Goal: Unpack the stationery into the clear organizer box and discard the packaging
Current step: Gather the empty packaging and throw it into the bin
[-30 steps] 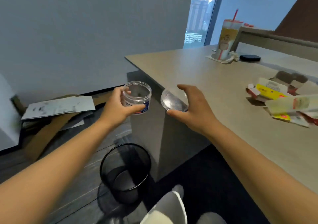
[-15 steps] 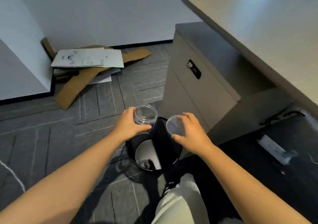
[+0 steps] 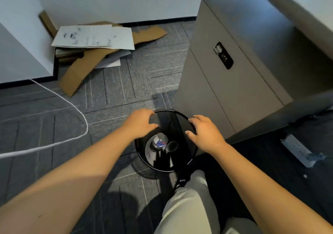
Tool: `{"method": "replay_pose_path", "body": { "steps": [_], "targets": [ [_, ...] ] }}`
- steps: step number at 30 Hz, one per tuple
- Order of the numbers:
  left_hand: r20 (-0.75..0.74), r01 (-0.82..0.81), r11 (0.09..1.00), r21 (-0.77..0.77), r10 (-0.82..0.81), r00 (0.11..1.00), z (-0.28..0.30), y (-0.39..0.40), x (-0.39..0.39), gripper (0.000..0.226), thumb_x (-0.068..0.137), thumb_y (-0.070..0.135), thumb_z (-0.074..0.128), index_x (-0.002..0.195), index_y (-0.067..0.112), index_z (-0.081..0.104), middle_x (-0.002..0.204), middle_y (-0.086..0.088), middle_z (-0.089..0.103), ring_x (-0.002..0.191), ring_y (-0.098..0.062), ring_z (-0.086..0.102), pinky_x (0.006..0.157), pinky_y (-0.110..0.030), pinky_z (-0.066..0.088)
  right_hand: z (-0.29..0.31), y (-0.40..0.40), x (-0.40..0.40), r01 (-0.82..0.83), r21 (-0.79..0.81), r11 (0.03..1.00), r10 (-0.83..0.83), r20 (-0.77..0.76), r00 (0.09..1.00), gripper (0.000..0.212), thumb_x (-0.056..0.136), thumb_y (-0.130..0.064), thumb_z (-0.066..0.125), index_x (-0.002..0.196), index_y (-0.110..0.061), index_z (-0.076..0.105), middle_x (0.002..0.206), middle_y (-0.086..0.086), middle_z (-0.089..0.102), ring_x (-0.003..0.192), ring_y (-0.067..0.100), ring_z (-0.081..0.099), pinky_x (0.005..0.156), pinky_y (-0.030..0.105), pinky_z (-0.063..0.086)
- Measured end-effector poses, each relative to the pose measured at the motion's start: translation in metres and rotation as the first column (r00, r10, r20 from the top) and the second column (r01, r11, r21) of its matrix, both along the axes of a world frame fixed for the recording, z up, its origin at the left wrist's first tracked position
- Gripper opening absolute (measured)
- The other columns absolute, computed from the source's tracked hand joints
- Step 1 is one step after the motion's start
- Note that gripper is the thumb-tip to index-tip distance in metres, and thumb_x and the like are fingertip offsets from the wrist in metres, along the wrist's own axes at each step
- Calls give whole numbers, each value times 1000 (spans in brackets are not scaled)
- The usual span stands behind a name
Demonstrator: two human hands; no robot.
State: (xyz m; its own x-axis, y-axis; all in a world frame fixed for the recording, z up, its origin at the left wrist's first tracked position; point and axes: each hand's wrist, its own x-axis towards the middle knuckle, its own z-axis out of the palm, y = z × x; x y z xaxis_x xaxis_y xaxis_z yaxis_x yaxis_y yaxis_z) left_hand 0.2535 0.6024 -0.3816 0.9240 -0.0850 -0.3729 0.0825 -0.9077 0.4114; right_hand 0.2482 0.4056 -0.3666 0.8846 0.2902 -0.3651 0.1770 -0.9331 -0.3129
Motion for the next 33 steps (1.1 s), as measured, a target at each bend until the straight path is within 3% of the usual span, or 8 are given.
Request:
{"method": "replay_pose_path", "body": {
  "steps": [7,12,17,23,29,33],
  "targets": [
    [218,140,981,131,-166,962,93,-7,-11,45,87,31,53,127,10,47,133,-10,49,124,-26,43,103,-37,36,89,-4,-22,-11,-19,1000,15,213,977,44,91,-28,45,131,-11,41,139,10,39,130,26,32,105,34,27],
    [465,211,967,145,-255,848,184,-29,-39,44,87,32,53,126,12,48,132,-7,51,123,-23,44,104,-39,36,172,-12,-58,-11,41,999,-7,411,912,42,91,-28,45,131,-14,41,139,6,40,129,22,33,105,34,29],
    [571,285,931,230,-366,735,256,-63,-67,43,89,34,50,127,14,46,132,-5,49,121,-23,46,99,-38,40,243,-44,-107,30,21,999,-37,566,823,44,91,-29,45,132,-16,40,140,5,40,129,21,34,105,33,30],
    [610,402,878,259,-472,636,289,-140,-86,43,88,34,51,126,14,47,131,-6,51,118,-23,48,96,-36,42,276,-126,-162,251,9,968,-200,636,746,41,90,-30,47,130,-18,44,138,3,42,127,21,37,105,33,32],
    [567,580,786,215,-584,581,284,-242,-98,45,87,34,53,127,16,46,133,-3,48,119,-22,47,99,-35,41,268,-233,-214,515,69,855,-447,601,663,41,87,-26,53,126,-14,48,135,5,45,125,21,39,101,32,33],
    [570,660,730,179,-624,535,277,-305,-103,45,87,34,53,127,17,45,134,-3,48,118,-21,48,100,-34,43,264,-295,-232,637,108,763,-552,621,556,44,84,-17,56,126,-9,47,133,10,46,121,25,42,100,32,34]
  ]
}}
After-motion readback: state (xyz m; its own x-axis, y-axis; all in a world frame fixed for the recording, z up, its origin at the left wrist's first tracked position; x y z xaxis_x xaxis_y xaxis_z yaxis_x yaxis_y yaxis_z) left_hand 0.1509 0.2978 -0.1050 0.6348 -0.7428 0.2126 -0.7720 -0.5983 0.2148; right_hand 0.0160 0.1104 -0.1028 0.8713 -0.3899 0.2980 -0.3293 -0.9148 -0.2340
